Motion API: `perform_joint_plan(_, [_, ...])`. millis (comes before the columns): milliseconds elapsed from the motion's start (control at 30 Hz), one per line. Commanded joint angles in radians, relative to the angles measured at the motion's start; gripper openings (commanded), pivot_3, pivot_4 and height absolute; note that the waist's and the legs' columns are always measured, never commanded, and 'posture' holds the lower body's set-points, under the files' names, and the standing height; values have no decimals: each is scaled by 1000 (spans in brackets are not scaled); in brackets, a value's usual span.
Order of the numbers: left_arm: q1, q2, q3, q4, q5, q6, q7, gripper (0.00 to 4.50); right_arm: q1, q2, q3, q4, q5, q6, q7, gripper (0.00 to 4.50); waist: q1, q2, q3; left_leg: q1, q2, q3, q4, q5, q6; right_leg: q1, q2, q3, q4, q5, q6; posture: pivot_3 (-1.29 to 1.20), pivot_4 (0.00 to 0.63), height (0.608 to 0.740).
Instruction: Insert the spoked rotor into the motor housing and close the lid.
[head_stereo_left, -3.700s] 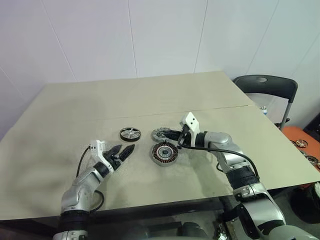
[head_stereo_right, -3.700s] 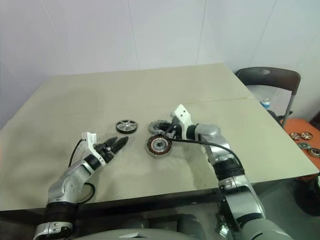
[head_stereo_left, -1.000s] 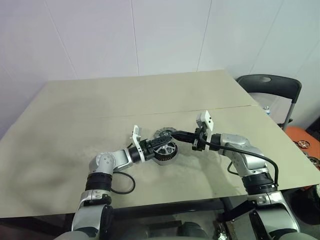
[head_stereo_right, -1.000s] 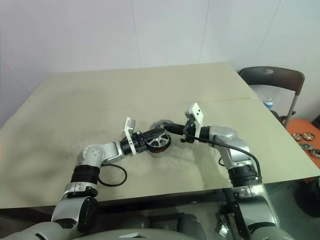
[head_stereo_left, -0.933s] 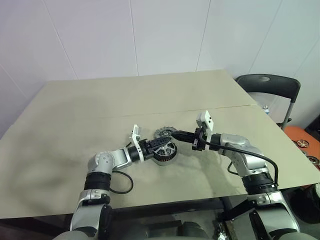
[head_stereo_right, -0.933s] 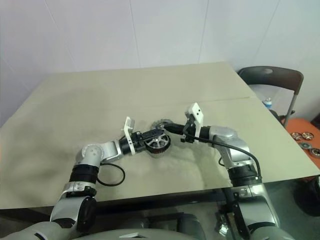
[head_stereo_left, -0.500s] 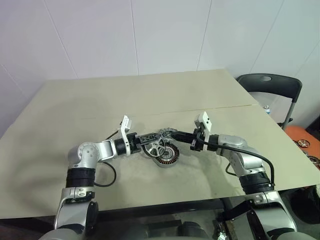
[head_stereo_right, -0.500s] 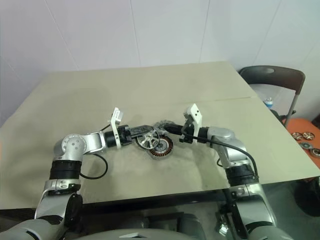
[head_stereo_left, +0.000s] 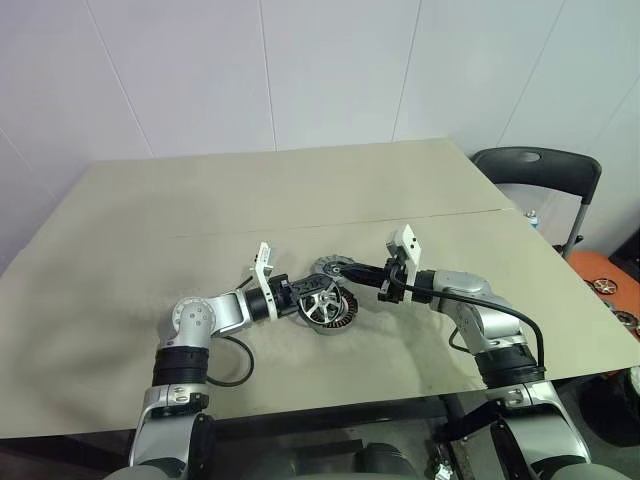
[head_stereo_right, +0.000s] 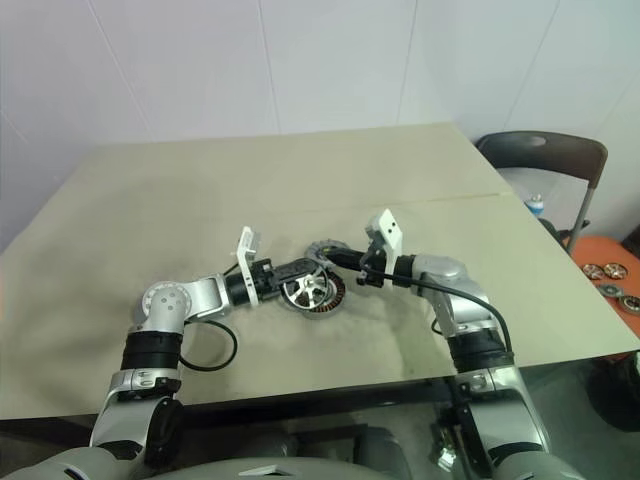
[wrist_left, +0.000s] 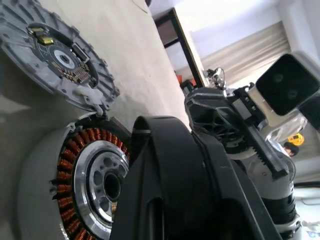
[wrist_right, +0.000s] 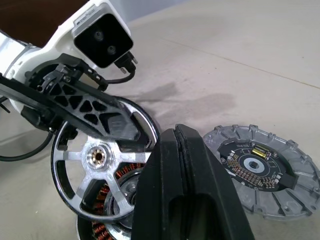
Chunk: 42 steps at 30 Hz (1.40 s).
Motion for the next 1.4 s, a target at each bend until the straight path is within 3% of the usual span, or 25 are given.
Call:
perform_joint_plan(33, [-50, -7, 51, -5, -47, -13, 0, 793, -34, -1, -5, -4, 1, -20, -2, 0, 0, 0, 0, 0, 0, 0, 0, 0, 0, 0, 0, 0, 0, 0, 0, 0, 0, 740])
perform_joint_plan(633, [-76, -150, 135, 214, -53, -52, 75, 793, -45, -1, -17, 23, -4, -36, -6, 0, -1, -1, 0, 0, 0, 0, 0, 0, 0, 0, 0, 0, 0, 0, 0, 0, 0, 740])
perform_joint_plan(900, [-43, -138, 166, 197, -68, -9, 122, 793, -40, 1, -15, 35, -14, -44, -11, 0, -1, -1, 0, 0, 0, 0, 0, 0, 0, 0, 0, 0, 0, 0, 0, 0, 0, 740])
perform_joint_plan(1400, [-35, -202, 260, 167, -204, 46, 195, 793, -30, 7, -2, 39, -18, -48, -16, 0, -3, -1, 0, 0, 0, 0, 0, 0, 0, 0, 0, 0, 0, 0, 0, 0, 0, 740])
